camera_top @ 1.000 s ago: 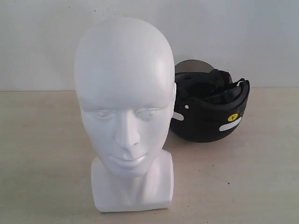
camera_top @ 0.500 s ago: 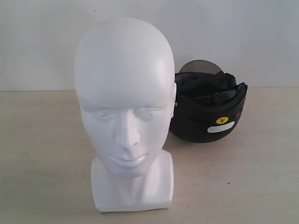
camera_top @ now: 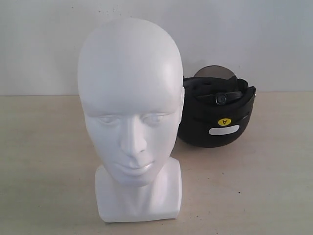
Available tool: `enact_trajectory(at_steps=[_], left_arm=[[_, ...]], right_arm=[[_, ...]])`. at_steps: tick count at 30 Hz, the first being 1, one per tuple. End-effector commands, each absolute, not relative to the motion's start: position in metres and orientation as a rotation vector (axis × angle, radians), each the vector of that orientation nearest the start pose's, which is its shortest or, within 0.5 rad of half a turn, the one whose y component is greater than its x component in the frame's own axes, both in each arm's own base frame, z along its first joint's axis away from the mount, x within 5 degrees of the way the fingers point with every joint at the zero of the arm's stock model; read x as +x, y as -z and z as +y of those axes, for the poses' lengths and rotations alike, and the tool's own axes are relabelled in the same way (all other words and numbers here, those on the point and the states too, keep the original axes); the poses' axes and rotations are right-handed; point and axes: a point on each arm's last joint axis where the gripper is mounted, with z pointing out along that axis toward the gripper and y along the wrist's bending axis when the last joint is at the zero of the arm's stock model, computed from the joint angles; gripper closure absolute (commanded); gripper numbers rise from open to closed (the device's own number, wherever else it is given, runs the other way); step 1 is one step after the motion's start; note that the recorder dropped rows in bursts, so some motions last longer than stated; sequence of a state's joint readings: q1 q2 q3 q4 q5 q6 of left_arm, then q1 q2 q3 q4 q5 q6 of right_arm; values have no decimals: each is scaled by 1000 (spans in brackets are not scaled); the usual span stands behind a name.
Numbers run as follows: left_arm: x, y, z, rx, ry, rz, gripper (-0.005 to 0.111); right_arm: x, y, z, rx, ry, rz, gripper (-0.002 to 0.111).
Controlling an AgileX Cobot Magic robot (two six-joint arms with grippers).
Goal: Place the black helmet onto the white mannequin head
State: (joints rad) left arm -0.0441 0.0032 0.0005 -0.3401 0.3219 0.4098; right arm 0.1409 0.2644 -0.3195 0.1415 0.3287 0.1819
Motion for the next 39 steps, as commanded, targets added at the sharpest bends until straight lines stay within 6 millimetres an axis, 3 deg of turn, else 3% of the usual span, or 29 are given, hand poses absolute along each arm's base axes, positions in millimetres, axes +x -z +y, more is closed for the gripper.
enact_trajectory(at_steps=[1,31,35,39], left_arm=[[54,-186,-12,189,58,1771,102],[54,-186,-12,189,58,1771,102],[54,-186,-12,189,58,1771,102],[54,-186,-12,189,58,1771,102]], right_arm=[[71,-277,14,118,-367,1758,108],[74,-276,15,117,-376,1784,108],[86,-278,18,18,-298,1894,95],[110,-290,22,16,-292,1998,63]])
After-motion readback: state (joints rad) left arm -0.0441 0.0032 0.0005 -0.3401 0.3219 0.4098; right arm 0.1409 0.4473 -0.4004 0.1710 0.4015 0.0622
